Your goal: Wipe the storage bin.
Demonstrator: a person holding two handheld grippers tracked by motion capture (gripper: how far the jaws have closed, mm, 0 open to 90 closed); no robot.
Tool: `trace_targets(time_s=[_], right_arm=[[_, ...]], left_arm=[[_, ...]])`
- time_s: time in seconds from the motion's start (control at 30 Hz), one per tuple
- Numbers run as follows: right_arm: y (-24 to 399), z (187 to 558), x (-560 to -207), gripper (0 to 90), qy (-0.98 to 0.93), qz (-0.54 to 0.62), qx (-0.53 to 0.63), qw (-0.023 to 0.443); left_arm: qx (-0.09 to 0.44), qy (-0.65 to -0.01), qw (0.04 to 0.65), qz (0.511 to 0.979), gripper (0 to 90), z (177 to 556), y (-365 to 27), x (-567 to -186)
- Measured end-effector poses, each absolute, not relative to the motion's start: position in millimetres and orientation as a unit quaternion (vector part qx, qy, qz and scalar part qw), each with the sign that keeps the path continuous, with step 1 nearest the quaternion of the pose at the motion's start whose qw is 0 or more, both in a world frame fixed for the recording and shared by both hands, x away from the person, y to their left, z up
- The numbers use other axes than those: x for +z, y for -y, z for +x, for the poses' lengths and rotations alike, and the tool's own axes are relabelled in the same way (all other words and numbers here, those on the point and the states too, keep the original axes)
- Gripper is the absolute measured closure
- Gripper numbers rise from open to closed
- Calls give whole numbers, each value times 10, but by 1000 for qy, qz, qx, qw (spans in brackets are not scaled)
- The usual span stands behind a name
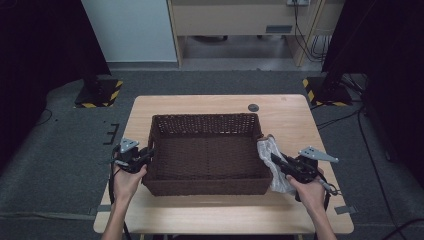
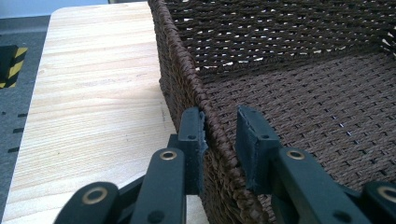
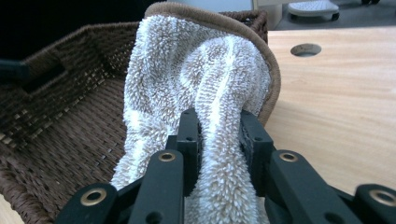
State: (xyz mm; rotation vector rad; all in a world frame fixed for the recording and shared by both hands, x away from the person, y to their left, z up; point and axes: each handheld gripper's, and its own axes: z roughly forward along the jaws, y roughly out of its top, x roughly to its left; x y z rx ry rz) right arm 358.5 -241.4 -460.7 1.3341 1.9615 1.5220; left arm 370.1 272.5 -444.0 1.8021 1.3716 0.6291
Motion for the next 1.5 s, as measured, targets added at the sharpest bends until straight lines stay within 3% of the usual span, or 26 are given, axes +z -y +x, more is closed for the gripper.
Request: trace_targets(time_s=[0.53, 0.87, 1.1, 1.5], right_arm=[[2289, 3772, -5149, 740, -745, 499, 418, 143], [2615, 3642, -4772, 740, -694, 499, 487, 180], [2647, 3345, -4384, 740, -674, 456, 554, 173], [2383, 3338, -4786, 744, -716, 470, 492, 155]], left_arm=[[251, -534, 387, 709, 705, 3695, -2727, -4444], [250, -534, 387, 709, 702, 3697, -2729, -4444], [250, -534, 387, 709, 701, 3696, -2729, -4444], [251, -533, 387, 709, 700, 3693, -2726, -4445]])
